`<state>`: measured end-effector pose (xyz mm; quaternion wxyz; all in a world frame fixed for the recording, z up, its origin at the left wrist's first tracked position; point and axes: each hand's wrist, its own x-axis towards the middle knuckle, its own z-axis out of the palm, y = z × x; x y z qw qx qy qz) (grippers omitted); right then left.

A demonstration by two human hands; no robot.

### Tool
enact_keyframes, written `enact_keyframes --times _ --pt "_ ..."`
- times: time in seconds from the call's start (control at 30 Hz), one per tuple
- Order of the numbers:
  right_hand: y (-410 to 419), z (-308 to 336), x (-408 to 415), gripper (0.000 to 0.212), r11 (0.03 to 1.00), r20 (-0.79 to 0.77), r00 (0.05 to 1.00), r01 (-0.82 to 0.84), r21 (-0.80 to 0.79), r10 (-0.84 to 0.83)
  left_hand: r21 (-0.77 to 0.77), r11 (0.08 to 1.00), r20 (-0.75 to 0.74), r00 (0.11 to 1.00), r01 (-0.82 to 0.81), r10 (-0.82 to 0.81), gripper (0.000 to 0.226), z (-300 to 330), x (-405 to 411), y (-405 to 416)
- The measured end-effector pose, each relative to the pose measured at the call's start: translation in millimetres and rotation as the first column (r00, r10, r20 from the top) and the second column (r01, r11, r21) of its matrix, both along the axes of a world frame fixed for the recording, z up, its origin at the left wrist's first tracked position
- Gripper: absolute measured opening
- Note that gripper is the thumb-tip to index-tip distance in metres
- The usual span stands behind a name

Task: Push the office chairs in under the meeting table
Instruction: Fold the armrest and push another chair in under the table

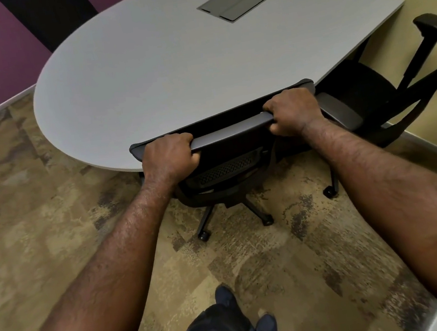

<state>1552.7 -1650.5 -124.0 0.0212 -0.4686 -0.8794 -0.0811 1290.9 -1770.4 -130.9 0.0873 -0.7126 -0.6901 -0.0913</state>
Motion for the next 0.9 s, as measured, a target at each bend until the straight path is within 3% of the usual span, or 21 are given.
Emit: enact_keyframes --times 0.73,0.9 --pt "8.8 -0.2 -20.5 0.018 0.998 -0.016 1.000 0.026 -0.055 -0.027 -0.014 1.000 -0.010 1.000 -0.005 0.004 0.013 -3.9 -23.6 15.1" --pt "-10.0 2.4 -12.9 0.024 0.998 -0.158 0.987 -0.037 -0.054 0.028 -0.025 0.999 0.089 0.995 0.039 -0.037 0.036 -3.2 -23.5 7.6"
